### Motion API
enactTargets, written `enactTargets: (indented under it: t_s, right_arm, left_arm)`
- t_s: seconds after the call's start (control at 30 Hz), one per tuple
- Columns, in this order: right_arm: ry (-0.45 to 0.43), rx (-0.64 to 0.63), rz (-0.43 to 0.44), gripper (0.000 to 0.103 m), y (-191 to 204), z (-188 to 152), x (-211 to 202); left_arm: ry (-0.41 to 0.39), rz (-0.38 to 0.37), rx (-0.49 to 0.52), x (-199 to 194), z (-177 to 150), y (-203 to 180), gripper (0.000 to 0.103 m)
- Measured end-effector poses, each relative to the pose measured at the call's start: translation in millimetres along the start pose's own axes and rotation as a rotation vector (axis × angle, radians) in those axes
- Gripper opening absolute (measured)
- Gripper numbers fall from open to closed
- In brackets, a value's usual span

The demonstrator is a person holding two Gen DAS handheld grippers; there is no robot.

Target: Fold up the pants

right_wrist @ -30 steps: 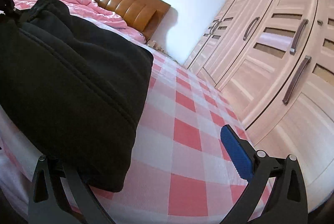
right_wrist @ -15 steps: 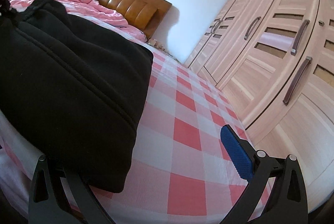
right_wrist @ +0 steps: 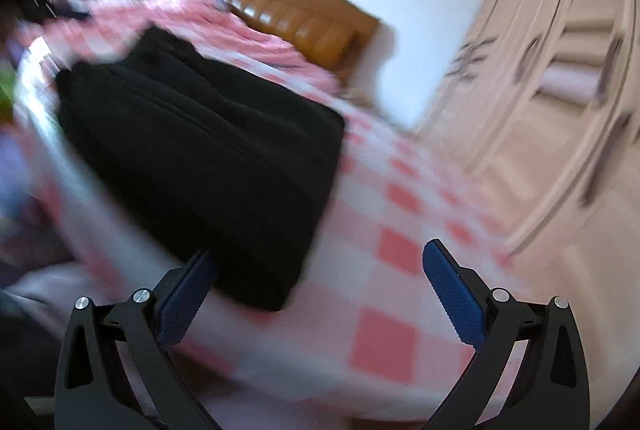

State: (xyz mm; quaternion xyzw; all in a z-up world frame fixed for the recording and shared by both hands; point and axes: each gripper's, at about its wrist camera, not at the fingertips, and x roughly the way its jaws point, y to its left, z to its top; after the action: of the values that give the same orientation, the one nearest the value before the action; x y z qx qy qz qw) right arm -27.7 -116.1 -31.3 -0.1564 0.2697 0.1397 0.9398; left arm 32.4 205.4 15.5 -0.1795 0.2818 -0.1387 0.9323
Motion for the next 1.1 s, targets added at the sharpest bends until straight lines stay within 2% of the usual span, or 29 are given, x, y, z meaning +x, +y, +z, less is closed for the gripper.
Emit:
enactTargets:
  t_s: [0.07, 0.13, 0.17, 0.27, 0.33, 0.43, 0.47, 0.53, 0.57, 0.63, 0.8, 0.9, 0.97, 1.03, 1.1]
  right_arm:
    - [-0.032, 0.15, 0.143, 0.098, -24, 7, -7]
    - [-0.03, 0.246, 0.192, 0.098, -41, 16, -2]
    - [-0.025, 0.267, 0.173, 0.098, -46, 20, 2]
    - [0.049, 0.257, 0.043, 0.098, -50, 37, 31]
    - [0.073, 0.242, 0.054, 0.098, -44, 40, 43]
    - [0.121, 0.196, 0.124, 0.098, -23, 31, 55]
    - [0.137, 0.179, 0.123, 0.098, -17, 26, 59]
    - [0.156, 0.225, 0.172, 0.098, -21, 15, 62]
    - [0.186, 0.265, 0.215, 0.098, -28, 12, 65]
    - [0.211, 0.267, 0.243, 0.098, -32, 6, 66]
    - [0.21, 0.248, 0.222, 0.098, -24, 2, 56]
    - [0.137, 0.277, 0.211, 0.098, -35, 23, 38]
    - [0.092, 0.297, 0.171, 0.098, -44, 35, 32]
    - [0.12, 0.291, 0.139, 0.098, -47, 36, 44]
    - [0.19, 0.27, 0.134, 0.098, -39, 26, 62]
  left_arm:
    - [0.058, -0.014, 0.119, 19, -3, -36, 0.085]
    - [0.104, 0.011, 0.201, 41, -9, -58, 0.088]
    - [0.129, 0.032, 0.223, 52, -11, -65, 0.088]
    - [0.216, 0.071, 0.237, 80, -20, -67, 0.088]
    - [0.242, 0.143, 0.236, 86, -27, -59, 0.088]
    - [0.245, 0.113, 0.238, 77, -36, -46, 0.088]
    - [0.243, 0.129, 0.254, 76, -38, -45, 0.088]
    - [0.244, 0.144, 0.28, 78, -42, -40, 0.088]
    - [0.237, 0.138, 0.273, 79, -43, -38, 0.088]
    - [0.225, 0.13, 0.253, 80, -43, -35, 0.088]
    - [0.202, 0.149, 0.266, 82, -45, -38, 0.088]
    - [0.2, 0.151, 0.263, 81, -45, -39, 0.088]
    - [0.199, 0.15, 0.262, 82, -44, -39, 0.088]
    - [0.194, 0.155, 0.262, 81, -44, -39, 0.088]
    - [0.187, 0.157, 0.265, 81, -45, -39, 0.088]
